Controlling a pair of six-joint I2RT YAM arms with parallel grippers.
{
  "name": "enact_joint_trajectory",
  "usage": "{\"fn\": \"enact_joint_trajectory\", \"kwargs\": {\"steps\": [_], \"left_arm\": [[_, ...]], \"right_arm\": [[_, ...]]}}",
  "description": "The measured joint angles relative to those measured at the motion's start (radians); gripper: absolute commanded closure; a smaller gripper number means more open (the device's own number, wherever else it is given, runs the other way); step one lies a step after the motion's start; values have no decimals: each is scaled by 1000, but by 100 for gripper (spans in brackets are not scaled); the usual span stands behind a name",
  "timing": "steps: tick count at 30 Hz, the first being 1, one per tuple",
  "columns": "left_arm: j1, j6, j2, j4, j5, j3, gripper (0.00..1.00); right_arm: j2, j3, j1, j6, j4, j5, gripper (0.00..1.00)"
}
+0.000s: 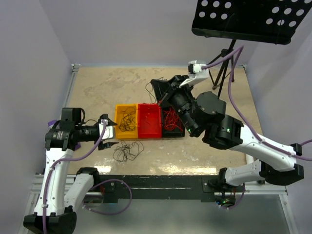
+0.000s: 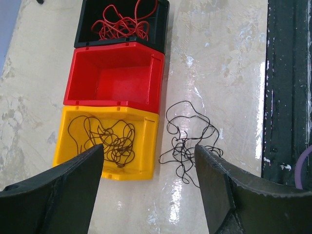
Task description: Untangle the cables
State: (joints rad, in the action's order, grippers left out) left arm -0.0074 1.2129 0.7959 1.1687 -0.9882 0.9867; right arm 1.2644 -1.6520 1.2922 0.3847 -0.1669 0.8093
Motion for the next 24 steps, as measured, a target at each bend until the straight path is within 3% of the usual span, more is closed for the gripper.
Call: {"fn": "enact_joint_trajectory", "kwargs": {"steps": [12,24], "left_arm": [[0,1,-24,0,2,-4,23],[0,2,-36,-1,14,-20,23]], "right_arm": [[118,157,-179,69,56,-216,100],[169,220,-245,86,92,-300,100]]}}
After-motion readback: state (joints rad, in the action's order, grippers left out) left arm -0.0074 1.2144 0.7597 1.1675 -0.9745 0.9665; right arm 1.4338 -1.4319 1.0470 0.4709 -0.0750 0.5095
